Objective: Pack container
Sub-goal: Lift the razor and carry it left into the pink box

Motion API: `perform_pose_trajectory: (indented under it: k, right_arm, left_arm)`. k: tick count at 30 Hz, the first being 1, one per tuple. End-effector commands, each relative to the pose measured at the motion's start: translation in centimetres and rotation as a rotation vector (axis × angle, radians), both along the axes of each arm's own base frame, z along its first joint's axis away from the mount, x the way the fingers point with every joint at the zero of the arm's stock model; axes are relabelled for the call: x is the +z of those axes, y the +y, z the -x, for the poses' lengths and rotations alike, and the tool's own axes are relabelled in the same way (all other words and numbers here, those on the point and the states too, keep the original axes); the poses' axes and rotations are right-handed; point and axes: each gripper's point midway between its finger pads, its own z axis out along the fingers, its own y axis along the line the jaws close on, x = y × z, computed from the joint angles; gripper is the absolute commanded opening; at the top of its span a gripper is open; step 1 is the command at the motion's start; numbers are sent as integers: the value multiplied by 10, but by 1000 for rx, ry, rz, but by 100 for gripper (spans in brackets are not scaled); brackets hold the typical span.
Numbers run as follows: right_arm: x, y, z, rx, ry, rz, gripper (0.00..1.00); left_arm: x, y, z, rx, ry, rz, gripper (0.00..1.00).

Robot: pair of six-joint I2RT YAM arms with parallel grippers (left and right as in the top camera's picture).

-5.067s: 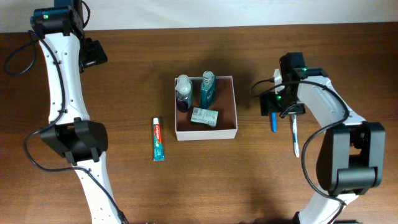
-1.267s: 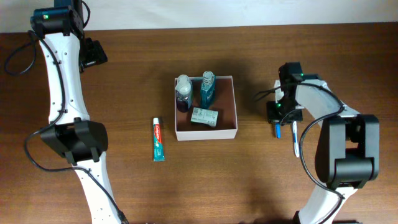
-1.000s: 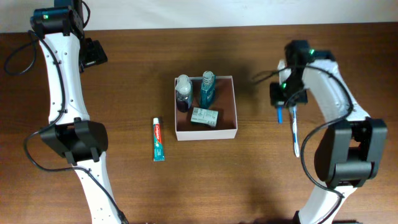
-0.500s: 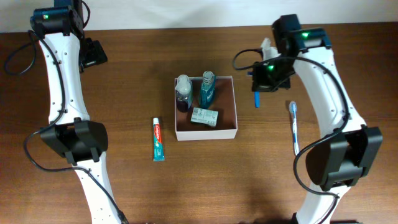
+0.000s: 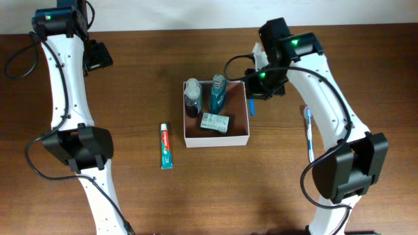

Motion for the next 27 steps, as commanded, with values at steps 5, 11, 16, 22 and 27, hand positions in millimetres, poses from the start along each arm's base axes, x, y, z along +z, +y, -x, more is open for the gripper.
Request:
perform_pose_trajectory:
  k: [5, 11, 16, 22, 27]
  right_arm:
    - [-22, 6, 2, -13, 15, 20, 4]
    - [-26, 29, 5, 39, -12, 5, 5]
    - [-26, 42, 3, 65, -45, 12, 16]
    - [-28, 32, -1, 24, -53, 62, 17]
    - [-29, 31, -1, 23, -56, 68, 21]
  left_arm:
    - [2, 1, 1, 15, -3, -5, 99]
    - [2, 1, 1, 15, -3, -5, 99]
    - [2, 1, 1, 15, -3, -5, 99]
    - [2, 1, 1, 15, -3, -5, 99]
    - [2, 1, 1, 15, -3, -5, 99]
